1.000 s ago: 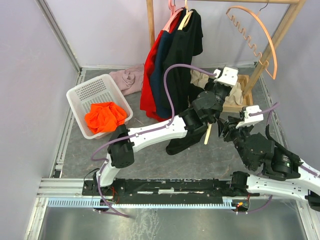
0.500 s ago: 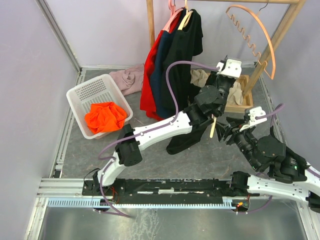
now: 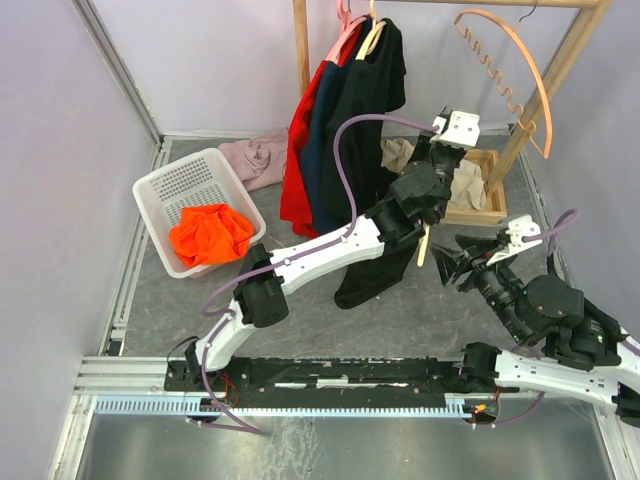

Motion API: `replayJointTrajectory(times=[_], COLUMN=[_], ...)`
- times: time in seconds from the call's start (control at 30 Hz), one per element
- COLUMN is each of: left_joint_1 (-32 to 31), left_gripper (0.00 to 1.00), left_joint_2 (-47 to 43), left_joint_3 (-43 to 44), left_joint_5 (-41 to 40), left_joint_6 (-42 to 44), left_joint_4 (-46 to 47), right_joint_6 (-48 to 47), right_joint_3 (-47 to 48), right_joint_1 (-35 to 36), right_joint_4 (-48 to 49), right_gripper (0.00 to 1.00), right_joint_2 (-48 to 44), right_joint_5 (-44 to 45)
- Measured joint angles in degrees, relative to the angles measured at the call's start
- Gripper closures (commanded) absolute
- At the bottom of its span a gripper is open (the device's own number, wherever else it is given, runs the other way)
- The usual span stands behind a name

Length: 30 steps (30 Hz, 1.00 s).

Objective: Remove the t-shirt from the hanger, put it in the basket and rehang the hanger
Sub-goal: Remove the T-shirt from the clothesline.

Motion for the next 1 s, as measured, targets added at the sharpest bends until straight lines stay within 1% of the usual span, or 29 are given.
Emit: replayJointTrajectory(times=[0.33,0.5,0.7,0.77,1.0], left_joint_1=[0.52,0.52,0.52,0.52,0.59], left_gripper=[0.97,0.97,0.97,0.97,0.97], left_joint_2=[2.16,2.27,2.27,2.23,0.66], left_joint_3=[1.07,1.07,1.05,0.76,-3.96], left_joint_5=[-0.44,-0.55,-0.55,-0.52,-0.42], left_joint_6=[0.0,-0.04,-0.09,-0.11,-1.11], left_joint_4=[-0.26,-0.37,-0.61,-0.61,-0.7], right_joint_6=[0.07,0.11,0.55,0.83,1.53], right_joint_3=[-0.17,-0.17,-0.17,-0.17,-0.85], right_joint_1=[-0.02,-0.02,0.0,0.0,0.0], right_joint_4=[1.84,2.84,2.91,2.69,2.19], right_gripper=[0.38,0.38,0.38,0.39,0.42], right_joint_2=[2.27,3.3,8.44,9.49,7.96], right_joint_5=[-2.95,-2.73,1.4,3.23,10.1])
